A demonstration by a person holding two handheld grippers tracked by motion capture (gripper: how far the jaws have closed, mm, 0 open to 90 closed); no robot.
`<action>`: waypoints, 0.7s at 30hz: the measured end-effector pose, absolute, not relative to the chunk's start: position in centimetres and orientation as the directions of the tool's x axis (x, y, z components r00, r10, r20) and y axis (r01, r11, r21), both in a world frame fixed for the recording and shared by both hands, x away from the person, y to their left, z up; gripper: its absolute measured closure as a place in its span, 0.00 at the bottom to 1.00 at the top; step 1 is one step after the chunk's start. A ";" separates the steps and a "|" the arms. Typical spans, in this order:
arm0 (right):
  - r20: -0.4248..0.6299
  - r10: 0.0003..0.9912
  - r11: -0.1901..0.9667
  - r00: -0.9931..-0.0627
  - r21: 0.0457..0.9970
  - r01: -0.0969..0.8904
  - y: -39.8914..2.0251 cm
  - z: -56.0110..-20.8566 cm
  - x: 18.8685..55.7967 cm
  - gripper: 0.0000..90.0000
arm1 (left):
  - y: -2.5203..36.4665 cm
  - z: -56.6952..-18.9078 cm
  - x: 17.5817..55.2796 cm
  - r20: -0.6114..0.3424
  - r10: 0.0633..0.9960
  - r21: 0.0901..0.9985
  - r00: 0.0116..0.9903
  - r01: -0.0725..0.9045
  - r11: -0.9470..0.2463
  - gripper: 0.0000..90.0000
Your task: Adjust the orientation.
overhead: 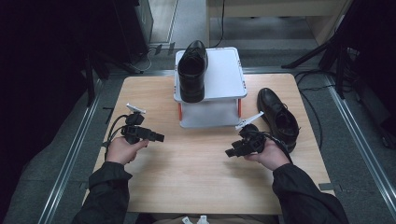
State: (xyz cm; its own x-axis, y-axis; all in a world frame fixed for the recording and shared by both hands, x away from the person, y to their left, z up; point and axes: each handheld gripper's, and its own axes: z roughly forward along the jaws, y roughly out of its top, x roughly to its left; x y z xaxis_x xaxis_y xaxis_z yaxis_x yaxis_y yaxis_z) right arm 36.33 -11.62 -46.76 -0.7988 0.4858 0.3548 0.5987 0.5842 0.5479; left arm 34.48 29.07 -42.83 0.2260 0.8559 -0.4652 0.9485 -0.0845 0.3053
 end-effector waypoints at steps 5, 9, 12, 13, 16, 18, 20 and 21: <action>0.359 0.501 0.569 -0.788 0.550 0.612 -12.2 -46.5 36.6 0.54 | 29.3 -43.1 34.5 -0.456 0.858 0.307 0.235 0.947 -0.097 0.52; 0.362 0.513 0.547 -0.778 0.560 0.622 -13.2 -46.0 36.9 0.54 | 29.1 -43.2 34.5 -0.457 0.855 0.315 0.243 0.944 -0.100 0.52; 0.357 0.524 0.540 -0.773 0.562 0.626 -14.0 -45.5 37.2 0.54 | 29.1 -43.2 34.6 -0.446 0.857 0.326 0.259 0.938 -0.113 0.52; 0.366 0.528 0.531 -0.766 0.562 0.634 -14.2 -45.4 37.4 0.54 | 29.1 -43.2 34.6 -0.440 0.858 0.326 0.263 0.938 -0.120 0.52; 0.369 0.540 0.515 -0.756 0.565 0.644 -14.8 -44.8 37.7 0.54 | 29.0 -43.3 34.6 -0.426 0.865 0.320 0.266 0.938 -0.130 0.53; 0.369 0.550 0.501 -0.749 0.571 0.650 -15.3 -44.2 38.1 0.54 | 28.9 -43.4 34.6 -0.422 0.865 0.318 0.272 0.938 -0.139 0.53; 0.374 0.575 0.488 -0.728 0.557 0.672 -15.7 -43.5 38.5 0.56 | 28.8 -43.4 34.6 -0.422 0.864 0.319 0.273 0.937 -0.141 0.53; 0.384 0.589 0.479 -0.711 0.542 0.690 -15.9 -43.2 38.8 0.57 | 28.8 -43.4 34.6 -0.418 0.866 0.318 0.275 0.937 -0.143 0.53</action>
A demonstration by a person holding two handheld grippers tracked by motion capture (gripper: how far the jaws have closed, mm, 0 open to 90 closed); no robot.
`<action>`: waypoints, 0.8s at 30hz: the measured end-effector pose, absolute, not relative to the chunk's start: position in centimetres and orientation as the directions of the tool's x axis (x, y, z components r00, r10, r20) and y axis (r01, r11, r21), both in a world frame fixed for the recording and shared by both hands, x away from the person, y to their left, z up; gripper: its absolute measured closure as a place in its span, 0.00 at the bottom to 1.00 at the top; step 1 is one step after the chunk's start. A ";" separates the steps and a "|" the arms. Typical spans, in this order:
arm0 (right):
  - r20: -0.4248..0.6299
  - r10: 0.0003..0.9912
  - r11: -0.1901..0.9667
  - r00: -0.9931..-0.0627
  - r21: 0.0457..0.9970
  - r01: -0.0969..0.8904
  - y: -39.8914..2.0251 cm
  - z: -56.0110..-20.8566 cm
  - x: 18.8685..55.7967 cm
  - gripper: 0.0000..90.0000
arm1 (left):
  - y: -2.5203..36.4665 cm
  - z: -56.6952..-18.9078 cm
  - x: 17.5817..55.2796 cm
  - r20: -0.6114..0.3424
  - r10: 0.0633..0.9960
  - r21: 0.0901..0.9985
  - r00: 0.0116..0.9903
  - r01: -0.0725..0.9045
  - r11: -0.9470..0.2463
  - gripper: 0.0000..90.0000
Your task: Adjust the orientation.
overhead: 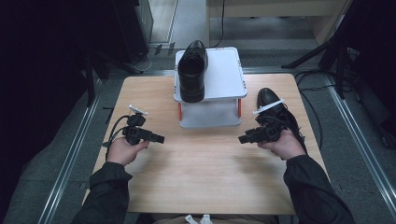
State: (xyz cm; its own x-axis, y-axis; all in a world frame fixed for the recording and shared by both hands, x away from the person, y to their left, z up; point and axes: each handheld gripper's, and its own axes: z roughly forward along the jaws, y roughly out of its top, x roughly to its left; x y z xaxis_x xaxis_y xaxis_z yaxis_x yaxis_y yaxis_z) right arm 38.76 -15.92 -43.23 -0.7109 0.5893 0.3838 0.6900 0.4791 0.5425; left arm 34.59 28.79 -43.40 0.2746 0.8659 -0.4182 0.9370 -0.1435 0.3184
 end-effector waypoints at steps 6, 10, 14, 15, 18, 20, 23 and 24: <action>0.412 0.669 0.421 -0.619 0.476 0.772 -17.4 -41.5 40.1 0.60 | 28.9 -43.5 34.8 -0.429 0.862 0.319 0.271 0.938 -0.137 0.53; 0.424 0.721 0.368 -0.547 0.434 0.822 -18.5 -40.5 41.1 0.61 | 28.8 -43.5 34.9 -0.429 0.862 0.317 0.269 0.939 -0.136 0.53; 0.418 0.752 0.345 -0.510 0.409 0.845 -19.3 -39.7 41.9 0.62 | 28.8 -43.6 34.9 -0.418 0.864 0.318 0.280 0.936 -0.149 0.53; 0.411 0.758 0.345 -0.506 0.406 0.846 -19.5 -39.5 42.1 0.62 | 28.7 -43.6 34.9 -0.419 0.865 0.317 0.278 0.937 -0.147 0.53; 0.400 0.774 0.335 -0.490 0.399 0.854 -20.1 -39.0 42.7 0.63 | 28.7 -43.5 34.9 -0.417 0.864 0.318 0.280 0.936 -0.150 0.53; 0.388 0.787 0.332 -0.479 0.387 0.860 -20.5 -38.8 43.1 0.65 | 28.7 -43.6 34.8 -0.417 0.864 0.316 0.281 0.937 -0.152 0.53; 0.388 0.807 0.307 -0.444 0.367 0.878 -21.4 -38.5 43.6 0.68 | 28.6 -43.6 34.8 -0.414 0.866 0.313 0.282 0.937 -0.156 0.53; 0.387 0.813 0.300 -0.434 0.360 0.883 -21.7 -38.5 43.6 0.69 | 28.6 -43.6 34.8 -0.414 0.865 0.313 0.282 0.937 -0.156 0.53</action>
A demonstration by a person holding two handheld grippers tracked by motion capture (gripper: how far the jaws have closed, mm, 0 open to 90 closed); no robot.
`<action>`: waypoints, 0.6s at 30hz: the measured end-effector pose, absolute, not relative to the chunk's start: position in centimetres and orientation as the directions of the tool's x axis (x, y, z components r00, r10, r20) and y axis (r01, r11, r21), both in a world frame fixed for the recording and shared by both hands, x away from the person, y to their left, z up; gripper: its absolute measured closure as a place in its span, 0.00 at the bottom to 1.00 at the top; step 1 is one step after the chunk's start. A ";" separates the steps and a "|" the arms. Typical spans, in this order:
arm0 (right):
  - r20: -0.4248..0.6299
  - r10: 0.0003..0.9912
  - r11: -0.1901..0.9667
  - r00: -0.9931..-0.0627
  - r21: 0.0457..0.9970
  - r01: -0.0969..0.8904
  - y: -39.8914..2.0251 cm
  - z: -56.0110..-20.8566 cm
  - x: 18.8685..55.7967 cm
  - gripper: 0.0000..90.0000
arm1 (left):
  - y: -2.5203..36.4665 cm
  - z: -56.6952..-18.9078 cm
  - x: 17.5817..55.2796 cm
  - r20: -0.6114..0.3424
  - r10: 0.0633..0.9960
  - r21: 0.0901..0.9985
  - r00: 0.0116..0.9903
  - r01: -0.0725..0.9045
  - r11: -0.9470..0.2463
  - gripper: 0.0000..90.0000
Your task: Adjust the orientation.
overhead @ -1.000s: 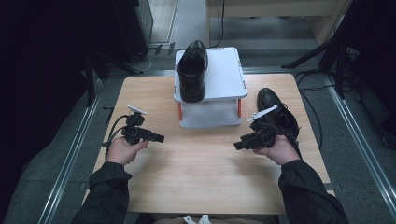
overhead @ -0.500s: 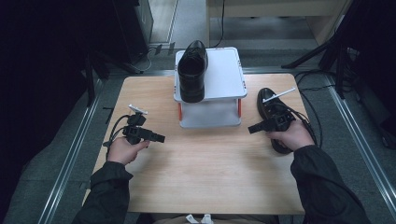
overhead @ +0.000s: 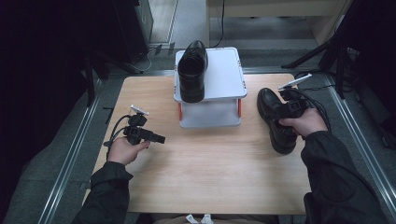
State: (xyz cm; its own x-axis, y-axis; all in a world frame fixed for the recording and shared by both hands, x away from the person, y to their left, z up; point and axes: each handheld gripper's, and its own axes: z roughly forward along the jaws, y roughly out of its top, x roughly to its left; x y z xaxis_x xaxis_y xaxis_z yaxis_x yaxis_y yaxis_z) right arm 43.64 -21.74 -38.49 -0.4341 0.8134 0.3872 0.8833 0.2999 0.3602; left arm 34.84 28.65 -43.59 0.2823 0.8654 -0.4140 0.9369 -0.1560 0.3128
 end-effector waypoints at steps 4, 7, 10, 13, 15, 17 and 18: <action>0.382 0.830 0.285 -0.407 0.337 0.897 -22.8 -38.5 43.7 0.74 | 28.7 -43.6 34.8 -0.414 0.865 0.314 0.283 0.937 -0.156 0.53; 0.365 0.843 0.287 -0.394 0.314 0.905 -23.2 -38.9 43.8 0.76 | 28.6 -43.6 34.8 -0.412 0.867 0.315 0.281 0.936 -0.154 0.53; 0.355 0.853 0.287 -0.383 0.295 0.911 -23.2 -39.4 43.9 0.79 | 28.6 -43.6 34.8 -0.409 0.867 0.313 0.284 0.937 -0.159 0.53; 0.360 0.855 0.283 -0.374 0.281 0.917 -23.1 -40.1 44.2 0.84 | 28.6 -43.7 34.8 -0.408 0.867 0.312 0.288 0.936 -0.164 0.53; 0.360 0.860 0.280 -0.363 0.263 0.923 -22.9 -40.6 44.3 0.89 | 28.5 -43.7 34.8 -0.409 0.867 0.310 0.286 0.937 -0.163 0.53; 0.358 0.869 0.268 -0.343 0.243 0.932 -22.9 -40.9 44.6 0.93 | 28.5 -43.7 34.8 -0.407 0.866 0.308 0.290 0.936 -0.168 0.53; 0.371 0.869 0.254 -0.327 0.233 0.939 -22.9 -40.9 44.7 0.94 | 28.5 -43.7 34.8 -0.407 0.866 0.309 0.291 0.936 -0.170 0.53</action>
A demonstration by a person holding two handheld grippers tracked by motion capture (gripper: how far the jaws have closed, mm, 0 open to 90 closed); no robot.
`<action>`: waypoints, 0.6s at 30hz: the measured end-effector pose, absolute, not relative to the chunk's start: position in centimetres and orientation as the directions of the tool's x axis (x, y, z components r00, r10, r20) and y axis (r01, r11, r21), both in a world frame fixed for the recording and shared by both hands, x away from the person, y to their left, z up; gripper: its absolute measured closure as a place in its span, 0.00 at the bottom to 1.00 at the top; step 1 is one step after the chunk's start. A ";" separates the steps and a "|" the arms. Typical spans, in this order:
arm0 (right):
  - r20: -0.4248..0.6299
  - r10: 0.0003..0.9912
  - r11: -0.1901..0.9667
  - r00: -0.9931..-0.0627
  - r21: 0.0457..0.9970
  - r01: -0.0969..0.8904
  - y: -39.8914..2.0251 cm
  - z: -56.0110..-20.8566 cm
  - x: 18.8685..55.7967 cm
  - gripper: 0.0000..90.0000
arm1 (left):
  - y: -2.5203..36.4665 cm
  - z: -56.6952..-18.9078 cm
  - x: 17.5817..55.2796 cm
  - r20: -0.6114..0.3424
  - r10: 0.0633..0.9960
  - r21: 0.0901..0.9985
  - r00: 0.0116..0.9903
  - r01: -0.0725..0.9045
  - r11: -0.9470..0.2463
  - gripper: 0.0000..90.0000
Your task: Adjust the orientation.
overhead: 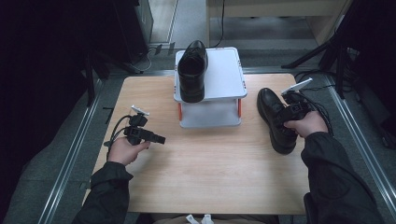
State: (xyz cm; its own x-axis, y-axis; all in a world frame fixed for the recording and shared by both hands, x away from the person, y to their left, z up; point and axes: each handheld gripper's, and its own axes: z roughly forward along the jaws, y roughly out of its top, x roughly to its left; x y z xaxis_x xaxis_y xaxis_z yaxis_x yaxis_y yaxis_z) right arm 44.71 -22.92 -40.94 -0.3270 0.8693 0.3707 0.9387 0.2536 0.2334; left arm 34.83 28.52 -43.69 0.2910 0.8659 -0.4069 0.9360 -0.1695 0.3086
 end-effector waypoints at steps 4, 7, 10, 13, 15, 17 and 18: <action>0.367 0.871 0.254 -0.326 0.231 0.939 -22.7 -40.9 44.8 0.95 | 28.4 -43.8 34.9 -0.405 0.867 0.308 0.290 0.936 -0.169 0.53; 0.370 0.873 0.247 -0.317 0.224 0.943 -22.6 -40.8 44.8 0.95 | 28.3 -43.8 34.9 -0.406 0.867 0.305 0.290 0.937 -0.171 0.53; 0.399 0.868 0.223 -0.295 0.217 0.950 -22.5 -40.9 45.1 0.94 | 28.3 -43.8 34.9 -0.407 0.866 0.306 0.289 0.937 -0.169 0.53; 0.407 0.867 0.211 -0.288 0.224 0.952 -21.9 -40.7 45.3 0.94 | 28.3 -43.9 35.0 -0.405 0.867 0.302 0.290 0.937 -0.173 0.53; 0.396 0.871 0.218 -0.291 0.219 0.951 -21.5 -40.6 45.5 0.93 | 28.3 -43.9 34.9 -0.401 0.867 0.300 0.297 0.936 -0.182 0.53; 0.393 0.871 0.222 -0.294 0.217 0.950 -21.6 -40.6 45.5 0.91 | 28.3 -43.9 34.9 -0.404 0.867 0.304 0.291 0.937 -0.173 0.53; 0.399 0.869 0.220 -0.293 0.218 0.951 -21.7 -40.6 45.5 0.89 | 28.3 -43.9 34.9 -0.405 0.868 0.304 0.288 0.937 -0.169 0.53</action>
